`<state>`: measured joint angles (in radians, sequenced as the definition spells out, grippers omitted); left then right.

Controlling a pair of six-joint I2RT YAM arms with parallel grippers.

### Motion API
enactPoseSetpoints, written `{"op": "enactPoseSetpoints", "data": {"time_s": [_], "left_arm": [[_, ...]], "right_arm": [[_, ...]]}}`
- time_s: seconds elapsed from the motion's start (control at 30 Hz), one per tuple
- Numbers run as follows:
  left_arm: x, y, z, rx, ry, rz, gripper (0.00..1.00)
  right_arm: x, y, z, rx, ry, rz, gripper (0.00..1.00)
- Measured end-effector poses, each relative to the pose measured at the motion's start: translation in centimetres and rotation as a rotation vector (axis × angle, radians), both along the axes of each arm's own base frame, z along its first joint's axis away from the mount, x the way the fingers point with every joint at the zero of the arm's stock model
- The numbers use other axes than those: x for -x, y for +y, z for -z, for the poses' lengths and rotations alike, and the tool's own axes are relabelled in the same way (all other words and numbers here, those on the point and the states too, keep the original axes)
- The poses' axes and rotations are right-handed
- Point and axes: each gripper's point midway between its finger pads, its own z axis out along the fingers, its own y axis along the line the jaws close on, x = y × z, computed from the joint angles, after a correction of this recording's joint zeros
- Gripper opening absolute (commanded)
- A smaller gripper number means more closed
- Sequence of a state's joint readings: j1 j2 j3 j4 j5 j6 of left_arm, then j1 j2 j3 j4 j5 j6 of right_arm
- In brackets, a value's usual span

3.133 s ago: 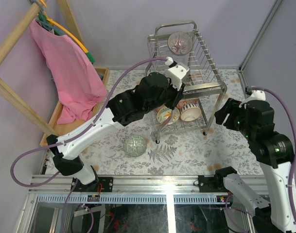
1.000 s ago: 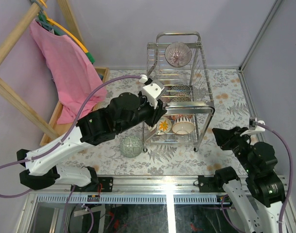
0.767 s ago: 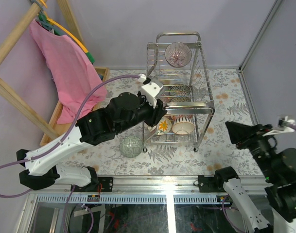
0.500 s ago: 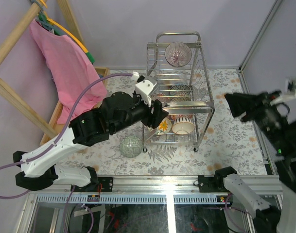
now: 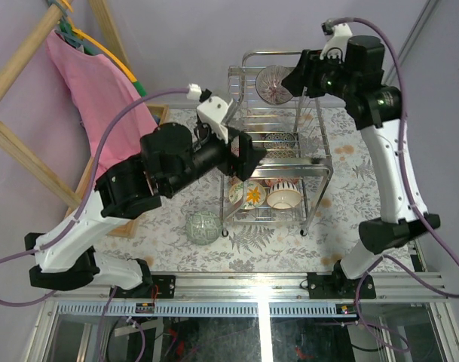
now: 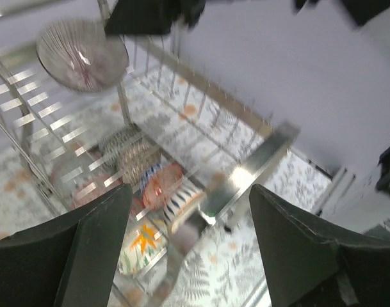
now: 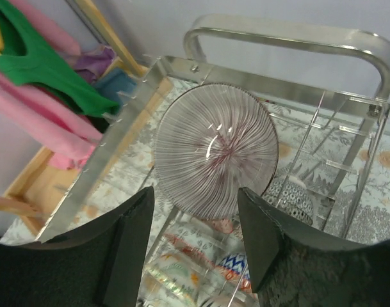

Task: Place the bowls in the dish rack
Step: Adjust the dish rack at the center of the board, then turn the bowl upside down on the dish rack.

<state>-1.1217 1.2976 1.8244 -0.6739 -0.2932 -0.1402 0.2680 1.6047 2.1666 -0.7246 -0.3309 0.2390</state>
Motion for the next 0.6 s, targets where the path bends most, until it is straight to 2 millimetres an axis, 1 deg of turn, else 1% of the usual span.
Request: {"op": "enactPoseSetpoints", "data": {"time_s": [0.07, 0.1, 0.13, 0.17, 0.23, 0.27, 0.3, 0.33, 0.37, 0.43, 0.47, 0.53, 0.6], "left_arm": [[-1.2, -0.1, -2.1, 0.023, -0.033, -0.024, 0.75], [-2.0, -0.1, -3.1, 0.035, -0.048, -0.04, 0.75], [-3.3, 0.1, -3.9, 0.045, -0.059, -0.067, 0.75], [-4.7, 0.4, -4.2, 0.048, -0.064, -0.094, 0.75], [-8.7, 1.8, -4.3, 0.047, -0.061, -0.169, 0.75], [-10.3, 2.3, -4.0, 0.043, -0.054, -0.194, 0.75], [-12.6, 3.2, -3.6, 0.032, -0.044, -0.234, 0.75], [-14.2, 3.4, -3.1, 0.024, -0.035, -0.25, 0.75], [-16.2, 3.7, -2.6, 0.008, -0.023, -0.27, 0.75], [-19.0, 3.4, -1.4, -0.02, -0.014, -0.274, 0.76], [-20.2, 2.8, -0.5, -0.041, -0.01, -0.261, 0.76], [-21.9, 1.9, 1.3, -0.076, 0.006, -0.237, 0.75], [-23.1, 0.9, 2.9, -0.096, 0.022, -0.198, 0.75]], "right_arm": [[-2.1, 0.4, 1.6, 0.021, 0.015, 0.001, 0.61], [-3.0, 0.6, 2.3, 0.031, 0.019, 0.002, 0.61], [-3.9, 0.7, 2.9, 0.041, 0.018, 0.006, 0.61], [-4.7, 0.7, 3.4, 0.049, 0.018, 0.012, 0.6], [-5.9, 0.8, 4.2, 0.063, 0.012, 0.021, 0.6], [-6.4, 0.8, 4.4, 0.067, 0.006, 0.025, 0.6], [-6.7, 0.8, 4.7, 0.069, 0.001, 0.027, 0.59], [-7.0, 0.8, 5.0, 0.073, -0.005, 0.032, 0.59], [-7.1, 0.7, 5.2, 0.074, -0.012, 0.035, 0.59], [-7.0, 0.6, 5.8, 0.075, -0.022, 0.041, 0.59], [-6.8, 0.5, 6.0, 0.078, -0.033, 0.043, 0.58], [-6.5, 0.3, 5.7, 0.077, -0.053, 0.05, 0.58], [-6.2, 0.1, 5.1, 0.072, -0.076, 0.056, 0.57]]}}
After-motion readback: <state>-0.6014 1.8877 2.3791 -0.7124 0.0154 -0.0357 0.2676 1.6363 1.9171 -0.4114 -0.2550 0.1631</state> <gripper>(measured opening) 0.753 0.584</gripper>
